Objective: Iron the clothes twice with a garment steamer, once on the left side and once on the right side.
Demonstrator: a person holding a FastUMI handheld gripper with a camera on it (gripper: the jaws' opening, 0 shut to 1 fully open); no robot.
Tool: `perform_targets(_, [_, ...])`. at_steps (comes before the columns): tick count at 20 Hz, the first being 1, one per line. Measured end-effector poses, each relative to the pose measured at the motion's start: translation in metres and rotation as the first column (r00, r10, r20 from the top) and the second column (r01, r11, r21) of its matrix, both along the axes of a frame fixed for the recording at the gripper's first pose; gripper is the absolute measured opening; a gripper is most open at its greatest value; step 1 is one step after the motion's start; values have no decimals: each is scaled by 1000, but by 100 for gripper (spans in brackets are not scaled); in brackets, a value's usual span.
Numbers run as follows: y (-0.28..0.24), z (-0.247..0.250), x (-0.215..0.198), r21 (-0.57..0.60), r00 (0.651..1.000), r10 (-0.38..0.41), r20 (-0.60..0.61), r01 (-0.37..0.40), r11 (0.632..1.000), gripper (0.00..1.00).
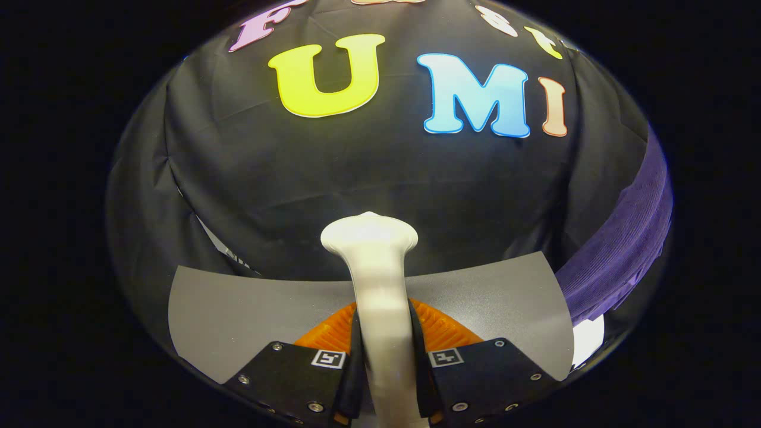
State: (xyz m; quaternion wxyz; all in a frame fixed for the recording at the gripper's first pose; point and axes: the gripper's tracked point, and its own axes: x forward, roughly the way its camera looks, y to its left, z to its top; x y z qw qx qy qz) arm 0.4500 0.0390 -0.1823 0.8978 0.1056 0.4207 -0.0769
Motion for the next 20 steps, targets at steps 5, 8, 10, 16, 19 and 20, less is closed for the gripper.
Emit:
perform_targets(5, [-12, 23, -17, -36, 996, 13, 85, -10, 999, 36])
perform_targets(8, [-18, 57, -30, 24, 980, -7, 199, 2, 1000, 36])
perform_targets(10, [-21, 80, -52, 30, 960, 29, 280, -38, 999, 36])
perform_targets(16, [-69, 141, -150, -12, 867, 41, 497, -40, 999, 36])
perform_targets(19, [-91, 146, -195, -81, 868, 95, 487, -63, 995, 36])
perform_targets(20, [-95, 148, -205, -104, 868, 119, 482, -78, 991, 36])
